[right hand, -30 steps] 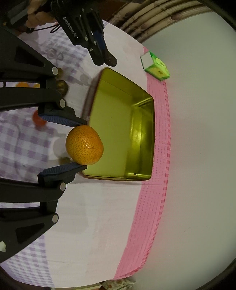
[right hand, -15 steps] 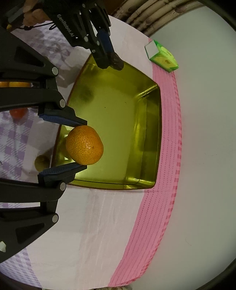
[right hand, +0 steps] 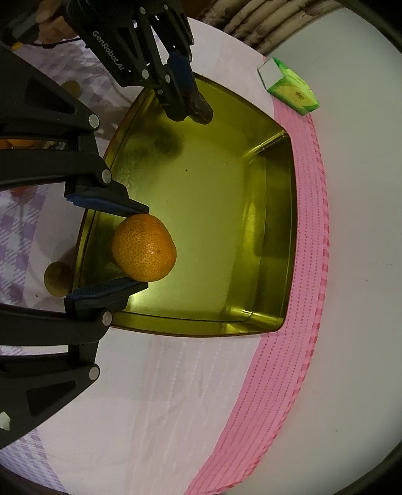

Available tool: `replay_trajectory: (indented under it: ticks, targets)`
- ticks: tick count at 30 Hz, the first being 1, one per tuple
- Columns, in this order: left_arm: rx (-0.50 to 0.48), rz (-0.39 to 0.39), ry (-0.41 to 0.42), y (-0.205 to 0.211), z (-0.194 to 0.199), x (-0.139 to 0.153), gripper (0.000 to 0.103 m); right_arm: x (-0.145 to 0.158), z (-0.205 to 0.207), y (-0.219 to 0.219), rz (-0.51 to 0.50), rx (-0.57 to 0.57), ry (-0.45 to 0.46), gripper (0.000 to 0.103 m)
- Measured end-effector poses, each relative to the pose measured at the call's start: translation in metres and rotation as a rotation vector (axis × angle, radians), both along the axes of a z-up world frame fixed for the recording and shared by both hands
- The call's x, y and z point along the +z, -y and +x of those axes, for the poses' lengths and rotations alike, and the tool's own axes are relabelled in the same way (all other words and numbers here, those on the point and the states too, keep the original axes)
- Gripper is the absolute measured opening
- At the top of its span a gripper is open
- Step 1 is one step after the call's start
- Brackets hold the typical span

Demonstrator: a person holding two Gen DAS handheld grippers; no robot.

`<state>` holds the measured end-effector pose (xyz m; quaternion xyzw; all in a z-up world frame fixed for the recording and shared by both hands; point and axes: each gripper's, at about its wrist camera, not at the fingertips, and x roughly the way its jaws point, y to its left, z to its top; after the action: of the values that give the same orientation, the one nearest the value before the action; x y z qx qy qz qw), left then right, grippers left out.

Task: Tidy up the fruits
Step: 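Carry both fruits into the TOFFEE tin and open both grippers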

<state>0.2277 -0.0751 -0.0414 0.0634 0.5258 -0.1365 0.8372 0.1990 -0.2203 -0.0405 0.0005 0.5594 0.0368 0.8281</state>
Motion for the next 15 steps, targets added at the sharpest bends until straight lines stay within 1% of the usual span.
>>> replay_trajectory:
  ticks: [5,9,15]
  targets:
    - [-0.008,0.014,-0.012,0.003,0.001,-0.007,0.030,-0.002,0.001,0.001,0.005,-0.003,-0.004,0.037]
    - [0.005,0.013,-0.026,0.003,0.004,-0.012,0.030,-0.002,0.001,0.002,0.004,-0.003,-0.005,0.037]
    - [0.009,0.025,-0.028,0.002,0.006,-0.014,0.030,-0.002,0.001,0.002,0.008,-0.003,0.003,0.039]
